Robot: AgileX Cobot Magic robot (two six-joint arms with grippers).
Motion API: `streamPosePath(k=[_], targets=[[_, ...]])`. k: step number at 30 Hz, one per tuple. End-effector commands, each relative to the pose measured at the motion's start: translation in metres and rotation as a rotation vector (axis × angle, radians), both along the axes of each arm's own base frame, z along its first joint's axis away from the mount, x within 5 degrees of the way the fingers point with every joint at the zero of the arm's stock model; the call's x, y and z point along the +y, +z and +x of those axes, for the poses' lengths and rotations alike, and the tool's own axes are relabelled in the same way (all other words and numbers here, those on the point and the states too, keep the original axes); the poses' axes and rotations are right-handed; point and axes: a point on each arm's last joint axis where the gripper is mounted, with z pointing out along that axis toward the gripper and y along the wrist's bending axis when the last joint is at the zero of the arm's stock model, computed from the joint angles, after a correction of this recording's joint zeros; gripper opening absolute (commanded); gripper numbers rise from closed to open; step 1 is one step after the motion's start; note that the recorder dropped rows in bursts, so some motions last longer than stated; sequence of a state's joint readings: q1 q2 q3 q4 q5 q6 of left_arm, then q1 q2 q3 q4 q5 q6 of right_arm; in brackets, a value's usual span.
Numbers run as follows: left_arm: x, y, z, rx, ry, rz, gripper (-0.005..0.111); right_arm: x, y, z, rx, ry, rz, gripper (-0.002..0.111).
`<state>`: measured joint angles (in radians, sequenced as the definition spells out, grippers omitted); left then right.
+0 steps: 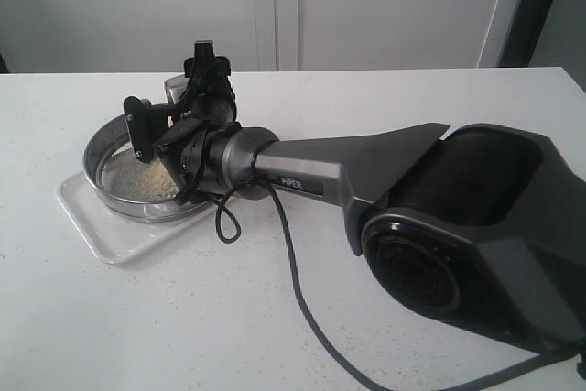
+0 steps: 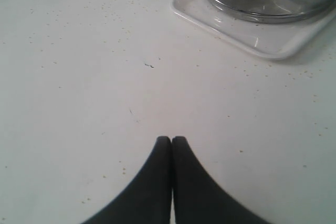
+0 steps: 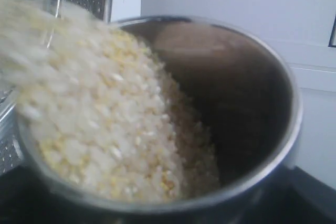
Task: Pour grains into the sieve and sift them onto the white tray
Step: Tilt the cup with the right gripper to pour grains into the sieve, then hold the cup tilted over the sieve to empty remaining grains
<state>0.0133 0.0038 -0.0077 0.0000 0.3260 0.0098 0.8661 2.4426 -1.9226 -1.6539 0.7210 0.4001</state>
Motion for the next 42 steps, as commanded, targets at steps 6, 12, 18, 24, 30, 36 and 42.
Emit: streamPosePath(k=[6,12,18,24,30,36,42], targets=[[0.0,-0.0029,-0.0004,0.011,0.005,-0.009,0.0,0.0023,0.0136,0.0004,-0.074,0.028,-0.059,0.0],[0.0,-0.0029,-0.0004,0.011,0.005,-0.009,0.0,0.0051,0.0136,0.0,-0.077,0.063,-0.072,0.0],[0.0,-0.0029,-0.0004,0.011,0.005,-0.009,0.0,0.0088,0.0121,-0.001,-0.063,0.109,-0.083,0.0],[0.0,-0.0029,-0.0004,0.011,0.005,-0.009,0.0,0.0087,0.0121,-0.001,-0.063,0.108,-0.083,0.0],[0.0,-0.0029,-0.0004,0.011,0.005,-0.009,0.0,0.0031,0.0144,0.0005,-0.088,0.045,-0.095,0.0],[0.0,-0.0029,-0.0004,0.011,0.005,-0.009,0.0,0.0025,0.0147,0.0006,-0.109,0.075,-0.251,0.0],[0.0,-0.0029,-0.0004,0.011,0.005,-0.009,0.0,0.0022,0.0148,0.0007,-0.123,0.095,-0.355,0.0]])
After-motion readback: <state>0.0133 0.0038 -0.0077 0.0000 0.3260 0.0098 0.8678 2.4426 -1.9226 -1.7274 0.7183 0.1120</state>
